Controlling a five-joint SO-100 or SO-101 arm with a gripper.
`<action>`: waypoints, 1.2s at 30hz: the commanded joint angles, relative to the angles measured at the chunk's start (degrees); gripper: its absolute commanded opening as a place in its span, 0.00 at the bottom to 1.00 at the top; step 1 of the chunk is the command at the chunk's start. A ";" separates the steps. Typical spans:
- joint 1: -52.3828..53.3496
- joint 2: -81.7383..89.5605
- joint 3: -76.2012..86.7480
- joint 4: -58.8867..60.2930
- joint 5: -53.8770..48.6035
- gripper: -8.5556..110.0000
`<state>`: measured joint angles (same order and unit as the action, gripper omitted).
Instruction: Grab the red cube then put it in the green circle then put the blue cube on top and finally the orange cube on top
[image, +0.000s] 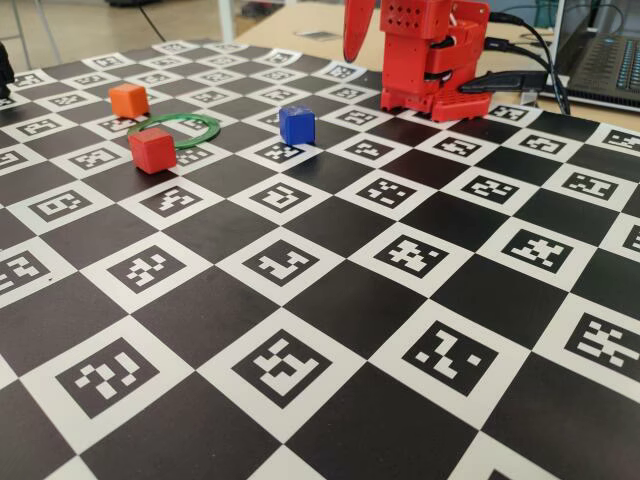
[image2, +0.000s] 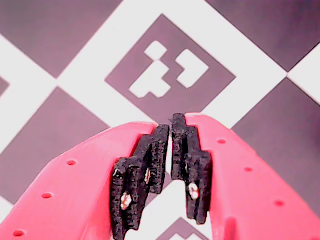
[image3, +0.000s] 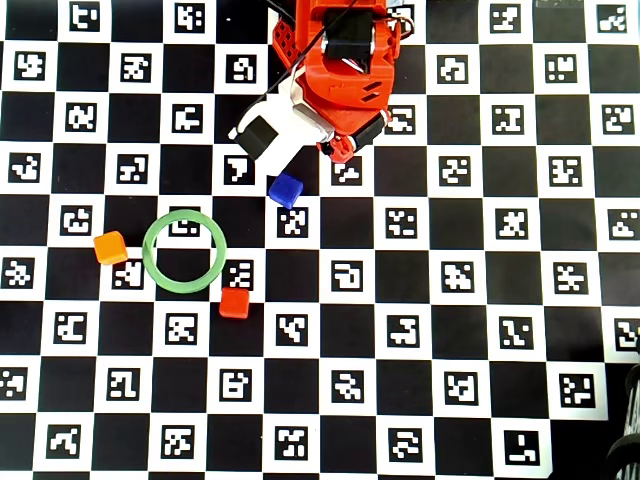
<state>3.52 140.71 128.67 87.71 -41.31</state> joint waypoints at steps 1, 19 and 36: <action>0.62 -5.71 -12.48 3.69 1.76 0.02; 9.76 -36.83 -47.11 12.57 12.39 0.02; 12.66 -45.79 -60.29 17.49 15.64 0.02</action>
<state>14.85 95.36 74.71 99.84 -25.84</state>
